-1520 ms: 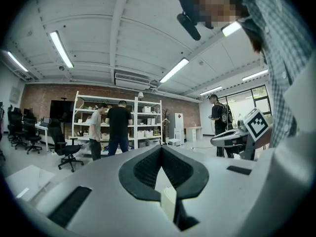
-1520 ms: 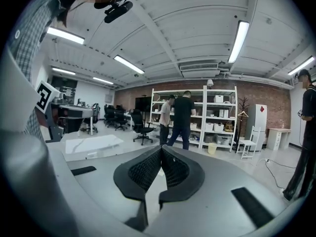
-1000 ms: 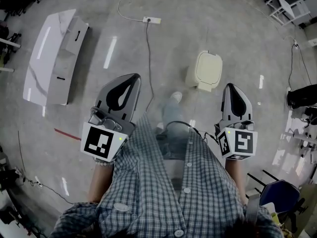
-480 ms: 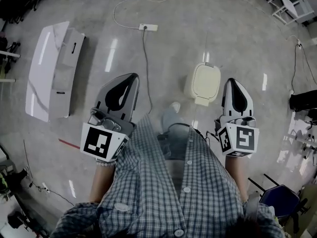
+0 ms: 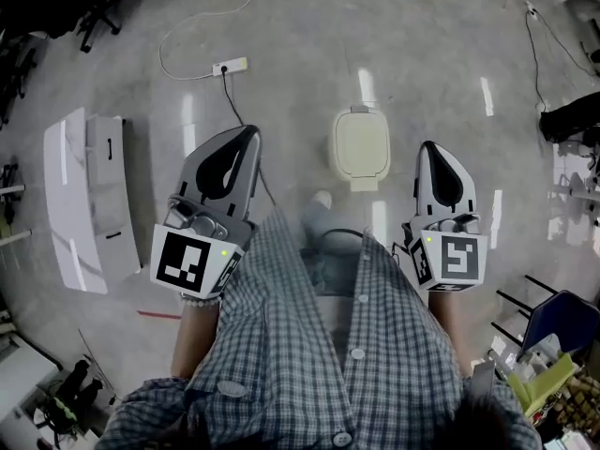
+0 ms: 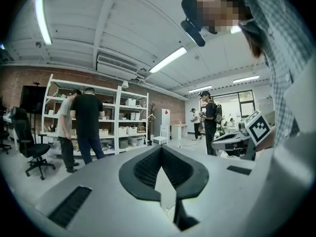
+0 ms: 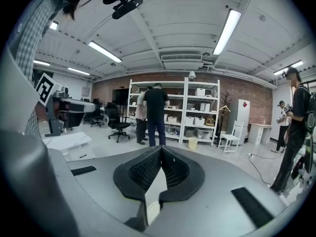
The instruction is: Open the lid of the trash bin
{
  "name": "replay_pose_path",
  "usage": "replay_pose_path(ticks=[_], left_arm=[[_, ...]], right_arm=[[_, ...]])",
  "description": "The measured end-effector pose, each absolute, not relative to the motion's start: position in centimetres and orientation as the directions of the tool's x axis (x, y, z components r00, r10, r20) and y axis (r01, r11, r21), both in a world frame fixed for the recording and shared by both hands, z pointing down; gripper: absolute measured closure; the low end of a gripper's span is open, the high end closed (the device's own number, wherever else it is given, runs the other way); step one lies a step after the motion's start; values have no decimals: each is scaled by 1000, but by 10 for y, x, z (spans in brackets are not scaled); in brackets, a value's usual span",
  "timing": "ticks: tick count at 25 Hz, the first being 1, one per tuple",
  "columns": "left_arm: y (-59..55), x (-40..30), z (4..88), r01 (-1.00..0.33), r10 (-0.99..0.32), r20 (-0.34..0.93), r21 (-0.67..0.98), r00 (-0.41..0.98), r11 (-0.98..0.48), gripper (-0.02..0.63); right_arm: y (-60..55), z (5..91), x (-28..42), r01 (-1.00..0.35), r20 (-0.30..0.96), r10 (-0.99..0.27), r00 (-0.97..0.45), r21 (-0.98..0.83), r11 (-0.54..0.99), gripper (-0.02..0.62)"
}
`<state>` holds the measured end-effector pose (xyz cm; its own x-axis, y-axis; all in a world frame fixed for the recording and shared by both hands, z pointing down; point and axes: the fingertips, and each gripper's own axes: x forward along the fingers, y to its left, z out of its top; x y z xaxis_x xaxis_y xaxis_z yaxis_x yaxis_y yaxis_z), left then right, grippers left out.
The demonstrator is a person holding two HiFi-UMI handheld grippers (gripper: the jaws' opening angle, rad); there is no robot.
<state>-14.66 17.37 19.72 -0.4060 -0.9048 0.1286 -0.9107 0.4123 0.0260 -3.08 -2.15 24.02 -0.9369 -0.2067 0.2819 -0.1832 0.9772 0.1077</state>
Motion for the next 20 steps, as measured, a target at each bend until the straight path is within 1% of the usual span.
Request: replay_pose_path(ticks=[11, 16, 20], left_arm=[[80, -138, 197, -990, -982, 131, 10, -137, 139, 601], [29, -141, 205, -1000, -990, 139, 9, -4, 5, 601], [-8, -149, 211, -991, -979, 152, 5, 135, -136, 601]], right_arm=[[-58, 253, 23, -412, 299, -416, -859, 80, 908, 578], [-81, 260, 40, -534, 301, -526, -795, 64, 843, 578], [-90, 265, 46, -651, 302, -628, -717, 33, 758, 578]])
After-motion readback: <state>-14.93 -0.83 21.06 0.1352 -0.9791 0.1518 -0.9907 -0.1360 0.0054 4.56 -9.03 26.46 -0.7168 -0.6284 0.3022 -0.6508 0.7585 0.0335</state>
